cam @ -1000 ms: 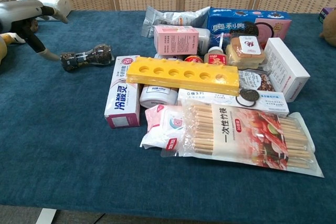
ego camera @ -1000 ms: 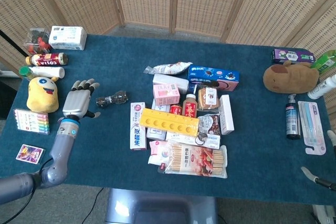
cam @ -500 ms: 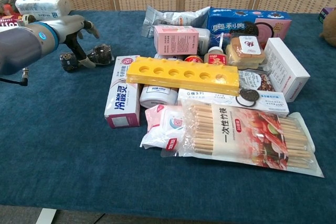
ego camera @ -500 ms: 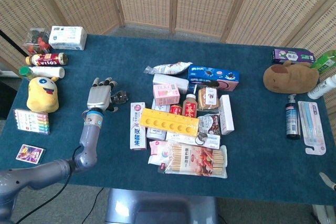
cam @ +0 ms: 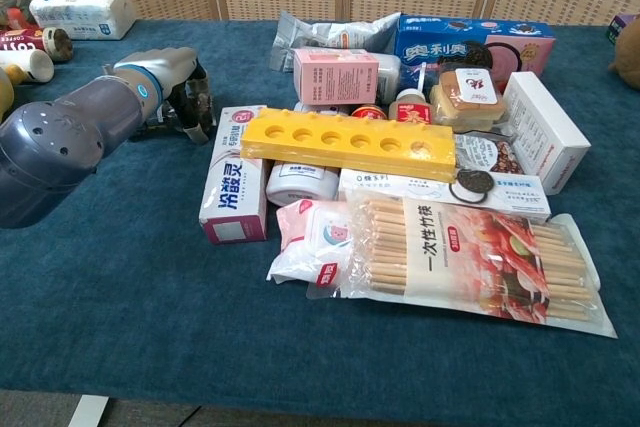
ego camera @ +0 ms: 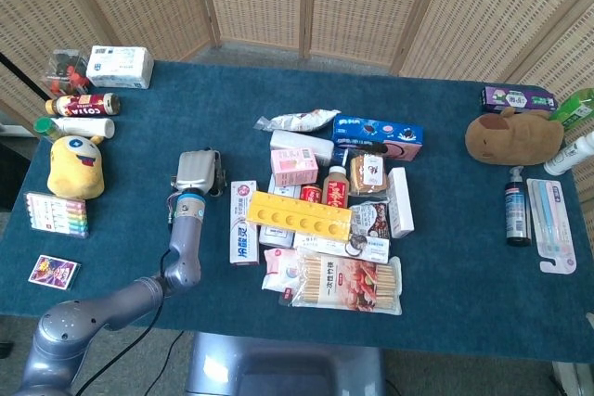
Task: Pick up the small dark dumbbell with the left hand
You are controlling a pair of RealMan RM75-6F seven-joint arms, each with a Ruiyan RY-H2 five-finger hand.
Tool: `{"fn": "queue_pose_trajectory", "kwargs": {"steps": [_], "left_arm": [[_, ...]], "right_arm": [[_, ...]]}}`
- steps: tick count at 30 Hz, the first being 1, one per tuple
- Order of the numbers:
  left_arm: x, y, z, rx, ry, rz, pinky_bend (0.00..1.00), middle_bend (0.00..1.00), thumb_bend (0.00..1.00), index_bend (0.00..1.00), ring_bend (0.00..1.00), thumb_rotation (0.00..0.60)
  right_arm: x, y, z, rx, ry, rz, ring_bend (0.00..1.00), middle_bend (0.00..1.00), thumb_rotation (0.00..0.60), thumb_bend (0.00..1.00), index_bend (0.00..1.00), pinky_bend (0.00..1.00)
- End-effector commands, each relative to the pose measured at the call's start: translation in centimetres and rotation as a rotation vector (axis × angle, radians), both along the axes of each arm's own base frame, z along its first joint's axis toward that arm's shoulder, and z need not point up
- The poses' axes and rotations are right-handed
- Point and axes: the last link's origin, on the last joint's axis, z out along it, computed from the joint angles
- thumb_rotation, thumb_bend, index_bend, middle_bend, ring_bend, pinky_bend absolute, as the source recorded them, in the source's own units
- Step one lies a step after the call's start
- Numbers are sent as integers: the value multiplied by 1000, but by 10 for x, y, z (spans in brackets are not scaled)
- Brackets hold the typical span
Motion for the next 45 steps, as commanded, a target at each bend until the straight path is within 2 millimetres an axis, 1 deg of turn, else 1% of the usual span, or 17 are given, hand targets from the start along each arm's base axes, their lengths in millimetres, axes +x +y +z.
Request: {"fn": "queue_pose_trajectory", "kwargs": {"steps": [1, 6, 15, 21, 26, 32, 35, 40, 45], "left_arm": [[-4, 2, 4, 25, -30, 8, 594, 726, 295, 808, 814, 600], [-9, 6, 21, 65, -92, 22, 690, 797, 315, 898, 877, 600], [-9, 9, 75, 159, -205, 11, 701, 810, 317, 909, 885, 600], [3, 4, 109, 195, -287, -15, 701, 810, 316, 902, 885, 600], [16, -10, 136, 214, -314, -71, 701, 809, 314, 897, 885, 600], [28, -25, 160, 227, -367, -112, 701, 808, 313, 896, 885, 600], [33, -29, 171, 245, -393, -131, 701, 808, 313, 896, 885, 600], [36, -33, 184, 264, -425, -139, 701, 808, 311, 897, 884, 600], [38, -36, 189, 271, -442, -146, 700, 808, 313, 898, 885, 600]], "right_arm": [[1, -1, 0, -1, -2, 5, 0, 0, 441, 73, 0, 0], [3, -4, -1, 4, -3, 11, 0, 0, 436, 74, 0, 0], [4, -9, -4, 13, -10, 24, 0, 0, 441, 74, 0, 0], [1, -10, -8, 22, -21, 24, 0, 0, 438, 75, 0, 0], [-3, -11, -15, 41, -40, 26, 0, 0, 443, 76, 0, 0], [-8, -17, -31, 71, -78, 37, 0, 0, 443, 74, 0, 0], [-9, -19, -37, 78, -91, 47, 0, 0, 441, 73, 0, 0], [-10, -20, -40, 80, -99, 53, 0, 0, 441, 74, 0, 0], [-9, -19, -39, 81, -99, 56, 0, 0, 438, 75, 0, 0]]}}
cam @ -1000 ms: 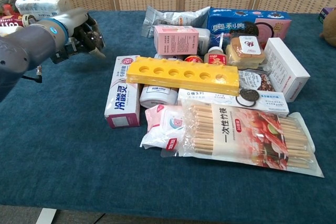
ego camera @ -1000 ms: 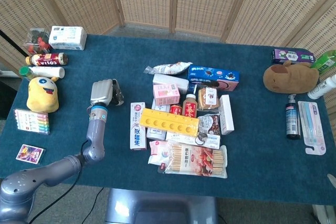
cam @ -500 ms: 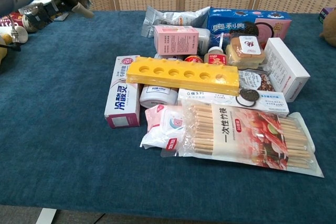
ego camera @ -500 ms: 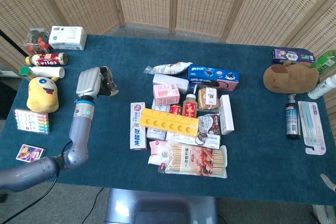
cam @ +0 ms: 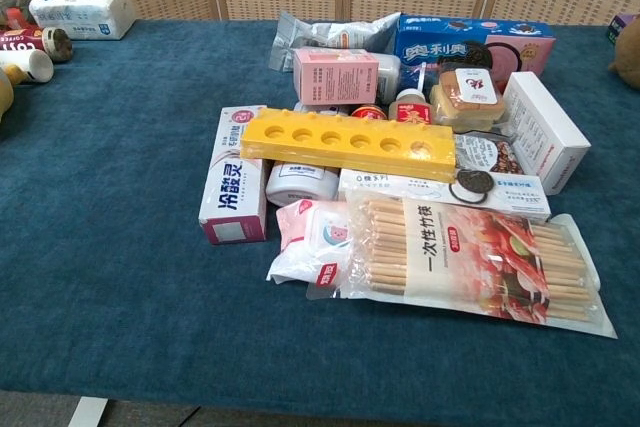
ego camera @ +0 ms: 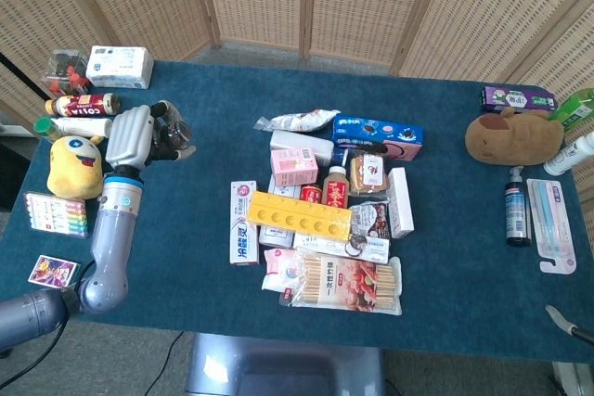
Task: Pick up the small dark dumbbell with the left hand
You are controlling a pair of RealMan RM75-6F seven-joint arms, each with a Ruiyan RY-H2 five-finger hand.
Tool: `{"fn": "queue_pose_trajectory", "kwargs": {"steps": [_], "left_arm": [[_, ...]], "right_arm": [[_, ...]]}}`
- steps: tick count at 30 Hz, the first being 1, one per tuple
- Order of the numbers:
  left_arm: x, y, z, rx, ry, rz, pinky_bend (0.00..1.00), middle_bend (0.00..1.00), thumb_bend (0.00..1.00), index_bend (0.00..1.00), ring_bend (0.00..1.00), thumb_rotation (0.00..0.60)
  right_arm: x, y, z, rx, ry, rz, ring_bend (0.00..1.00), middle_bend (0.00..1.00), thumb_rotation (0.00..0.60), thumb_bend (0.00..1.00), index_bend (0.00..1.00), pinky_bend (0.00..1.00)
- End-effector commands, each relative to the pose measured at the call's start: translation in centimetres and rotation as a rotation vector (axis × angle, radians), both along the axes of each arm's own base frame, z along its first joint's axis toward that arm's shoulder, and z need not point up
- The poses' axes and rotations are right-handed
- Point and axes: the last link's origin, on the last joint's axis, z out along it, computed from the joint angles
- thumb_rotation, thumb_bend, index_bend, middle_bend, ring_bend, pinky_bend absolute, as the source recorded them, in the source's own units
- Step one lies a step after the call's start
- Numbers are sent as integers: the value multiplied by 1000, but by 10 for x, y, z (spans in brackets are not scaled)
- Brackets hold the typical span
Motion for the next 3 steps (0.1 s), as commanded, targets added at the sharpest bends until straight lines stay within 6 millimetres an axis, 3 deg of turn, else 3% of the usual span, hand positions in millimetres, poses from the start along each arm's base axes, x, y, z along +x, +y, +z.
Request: {"fn": "queue_pose_trajectory", "kwargs": {"steps": [1, 3], "left_arm": [[0, -2, 1, 1, -3, -2, 701, 808, 313, 898, 886, 600], [0, -2, 0, -3, -1, -5, 701, 808, 312, 898, 885, 600]], "right_arm": [[0, 0, 0, -1, 0, 1, 0, 0, 438, 74, 0, 0], [0, 0, 1, -3, 0, 3, 0, 0, 440, 74, 0, 0]]}}
